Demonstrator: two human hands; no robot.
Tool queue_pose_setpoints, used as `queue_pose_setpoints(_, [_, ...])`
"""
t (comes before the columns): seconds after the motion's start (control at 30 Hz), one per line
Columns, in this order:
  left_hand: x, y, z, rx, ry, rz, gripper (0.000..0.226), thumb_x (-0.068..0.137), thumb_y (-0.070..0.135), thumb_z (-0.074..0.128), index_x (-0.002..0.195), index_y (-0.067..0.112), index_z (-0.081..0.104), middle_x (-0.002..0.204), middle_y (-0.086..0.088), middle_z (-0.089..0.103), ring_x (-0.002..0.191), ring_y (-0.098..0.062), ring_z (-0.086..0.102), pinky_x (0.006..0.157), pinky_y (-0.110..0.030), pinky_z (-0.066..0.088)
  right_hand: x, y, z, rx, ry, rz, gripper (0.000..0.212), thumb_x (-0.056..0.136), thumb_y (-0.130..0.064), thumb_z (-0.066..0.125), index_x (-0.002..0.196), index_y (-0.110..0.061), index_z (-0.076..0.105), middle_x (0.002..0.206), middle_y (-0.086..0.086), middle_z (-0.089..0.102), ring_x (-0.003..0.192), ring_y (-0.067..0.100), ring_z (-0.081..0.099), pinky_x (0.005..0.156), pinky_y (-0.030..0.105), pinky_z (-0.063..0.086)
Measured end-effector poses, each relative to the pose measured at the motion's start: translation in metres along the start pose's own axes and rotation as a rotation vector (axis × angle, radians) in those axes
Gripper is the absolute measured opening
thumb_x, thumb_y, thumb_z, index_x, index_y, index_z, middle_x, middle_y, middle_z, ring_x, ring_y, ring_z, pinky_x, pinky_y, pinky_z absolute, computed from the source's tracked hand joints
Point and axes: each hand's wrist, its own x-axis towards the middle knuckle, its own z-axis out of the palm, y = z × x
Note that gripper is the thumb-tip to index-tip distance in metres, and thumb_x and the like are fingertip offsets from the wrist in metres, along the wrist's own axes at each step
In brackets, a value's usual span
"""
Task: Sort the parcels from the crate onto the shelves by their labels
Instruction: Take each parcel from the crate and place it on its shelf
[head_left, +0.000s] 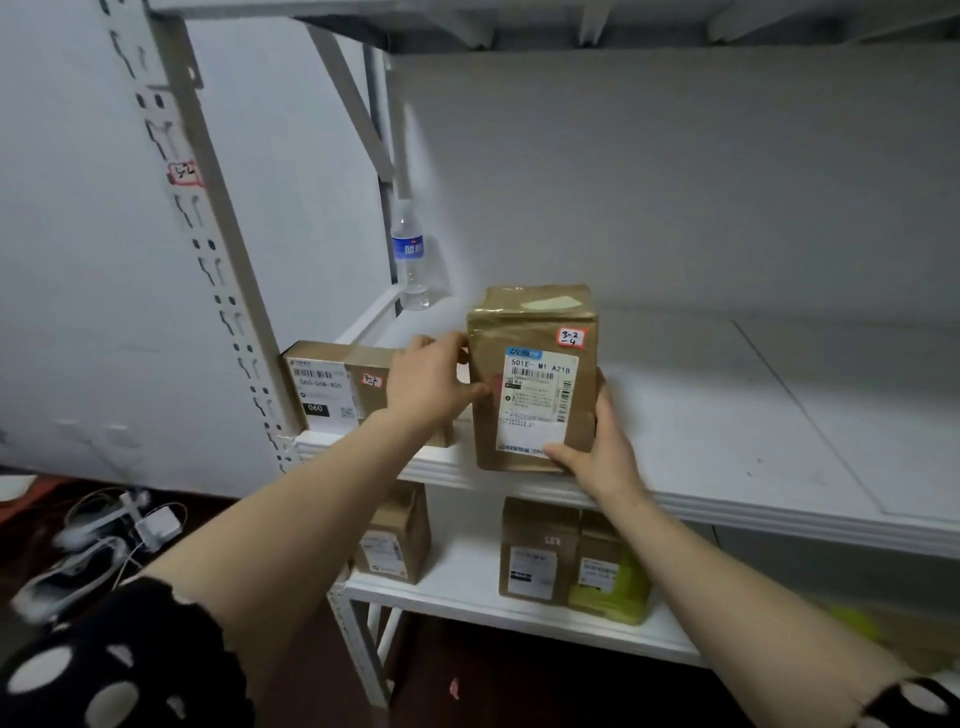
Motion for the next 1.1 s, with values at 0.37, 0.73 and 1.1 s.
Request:
queue_pose_setpoints(0.37, [0.026,-0.028,-0.033,-0.299,-0.203,0.178,0.12,0.065,0.04,0.084,0.151,0.03,0.0,0.155,0.001,0.026,0.139,-0.02,0.032,0.115,-0.042,0.027,0.019,0.006,0.028,-0.059,0.082,0.142,0.082,0.069,-0.005,0.082,0.135,-0.009,0.033,0.129,0.006,0.057,0.12,0.023,0.053,0.088,0.022,0.039])
queue_pose_setpoints(0.73, [0.04,-0.025,-0.034,-0.251,-0.1,0.242,0.063,0.083,0.025,0.071,0.14,0.033,0.043,0.136,0.004,0.054,0.125,-0.013,0.048,0.096,-0.024,0.038,0.028,0.004,0.045,-0.092,0.093,0.162,0.073,0.074,-0.006,0.078,0.134,-0.011,0.036,0.13,0.004,0.057,0.12,0.023,0.053,0.091,0.028,0.042])
queue_pose_setpoints(1.1, [0.046,-0.032,-0.035,-0.213,-0.074,0.239,0.058,0.085,0.026,0.069,0.138,0.031,0.046,0.134,0.006,0.055,0.122,-0.013,0.049,0.093,-0.021,0.035,0.033,0.003,0.055,-0.081,0.081,0.187,0.074,0.077,-0.006,0.076,0.136,-0.012,0.031,0.13,0.004,0.056,0.119,0.023,0.054,0.09,0.027,0.042])
